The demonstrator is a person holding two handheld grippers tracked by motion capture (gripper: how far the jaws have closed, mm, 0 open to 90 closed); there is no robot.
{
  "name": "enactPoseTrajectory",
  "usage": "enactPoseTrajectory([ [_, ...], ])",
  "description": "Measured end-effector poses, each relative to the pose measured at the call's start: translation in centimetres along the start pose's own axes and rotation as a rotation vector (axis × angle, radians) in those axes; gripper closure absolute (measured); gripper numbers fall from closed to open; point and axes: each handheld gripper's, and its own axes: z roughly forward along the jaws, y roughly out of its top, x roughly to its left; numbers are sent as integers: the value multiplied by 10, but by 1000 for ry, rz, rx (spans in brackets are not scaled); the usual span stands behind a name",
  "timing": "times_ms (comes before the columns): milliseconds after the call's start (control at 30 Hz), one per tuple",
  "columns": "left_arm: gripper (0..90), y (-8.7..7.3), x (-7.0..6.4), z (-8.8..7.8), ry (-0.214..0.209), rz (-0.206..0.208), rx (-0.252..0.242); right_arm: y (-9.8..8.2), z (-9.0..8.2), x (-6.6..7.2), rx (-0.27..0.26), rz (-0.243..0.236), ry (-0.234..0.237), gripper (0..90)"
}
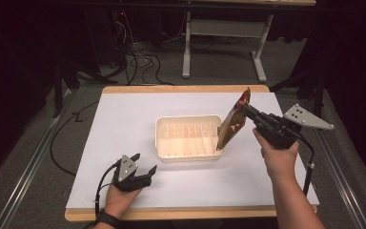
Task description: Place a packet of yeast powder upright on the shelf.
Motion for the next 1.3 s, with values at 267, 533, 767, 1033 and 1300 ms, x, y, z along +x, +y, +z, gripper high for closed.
enactPoseTrajectory([
  [267,237,0,0,0,-2,-2,-2,-6,22,-3,40,7,17,899],
  [533,237,0,0,-1,-6,-1,-5,-11,34,-11,76,-2,-2,899],
  [767,236,0,0,-1,-3,-1,-10,-15,42,-23,115,-26,-40,898],
  [1033,236,-1,0,-1,-2,0,-11,-27,47,-25,136,-22,-51,897],
  [1300,236,-1,0,-1,-2,2,-12,-38,49,-24,146,-14,-55,897],
])
